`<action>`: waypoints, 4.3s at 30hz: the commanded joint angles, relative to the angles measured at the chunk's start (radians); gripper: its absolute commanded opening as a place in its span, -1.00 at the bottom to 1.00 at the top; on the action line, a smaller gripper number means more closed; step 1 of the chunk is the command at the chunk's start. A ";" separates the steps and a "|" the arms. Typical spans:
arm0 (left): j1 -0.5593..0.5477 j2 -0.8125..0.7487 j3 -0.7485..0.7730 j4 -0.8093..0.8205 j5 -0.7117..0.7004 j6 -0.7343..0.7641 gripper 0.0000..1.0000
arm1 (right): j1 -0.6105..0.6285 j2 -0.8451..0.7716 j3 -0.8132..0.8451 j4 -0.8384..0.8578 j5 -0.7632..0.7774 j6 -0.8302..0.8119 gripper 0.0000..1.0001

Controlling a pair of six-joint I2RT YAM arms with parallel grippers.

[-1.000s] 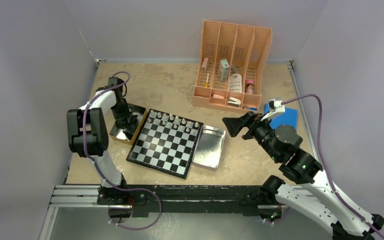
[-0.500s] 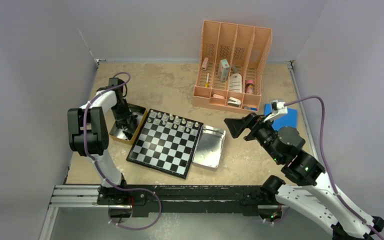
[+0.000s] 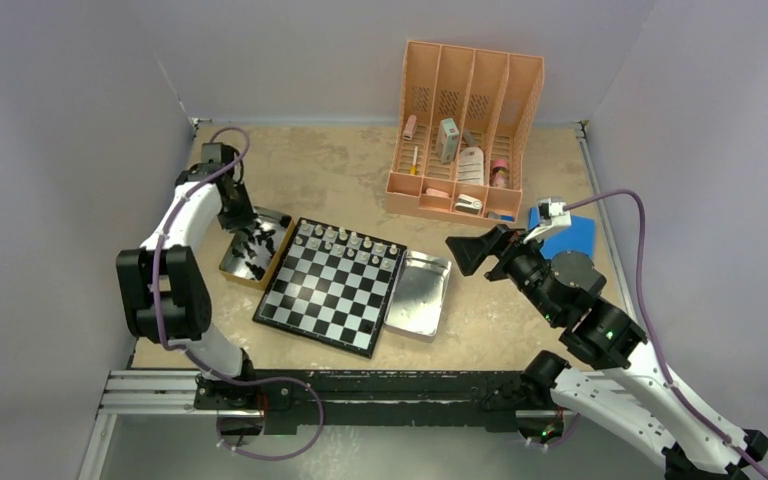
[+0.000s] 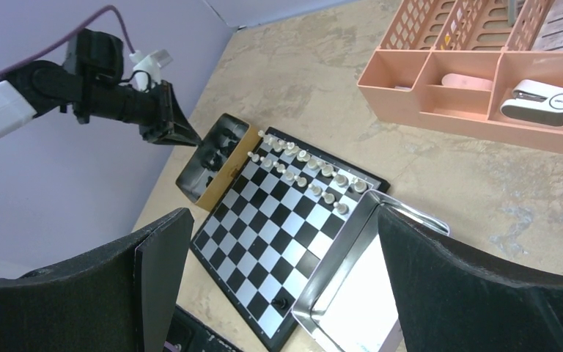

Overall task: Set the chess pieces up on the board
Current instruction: Pick up the chess piece from the storage box, then place the chess piece on the chessboard, then pick up the chess piece from the storage box.

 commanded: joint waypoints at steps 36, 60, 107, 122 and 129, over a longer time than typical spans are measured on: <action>-0.860 -0.240 -0.282 -0.070 0.017 -0.335 -0.78 | -0.001 0.067 0.069 0.018 0.058 0.002 0.97; -0.950 -0.145 -0.330 0.065 0.084 -0.366 -0.76 | 0.000 0.034 0.049 0.013 0.075 0.020 0.97; -0.508 -0.394 -0.131 0.077 0.045 -0.202 -0.25 | -0.001 0.119 -0.059 0.073 -0.005 0.014 0.97; -0.086 -0.259 -0.061 0.105 0.040 -0.075 -0.35 | -0.001 0.132 -0.072 0.098 -0.029 0.013 0.97; 0.009 -0.156 -0.058 0.131 0.030 -0.047 -0.35 | -0.001 0.129 -0.069 0.102 -0.032 0.013 0.97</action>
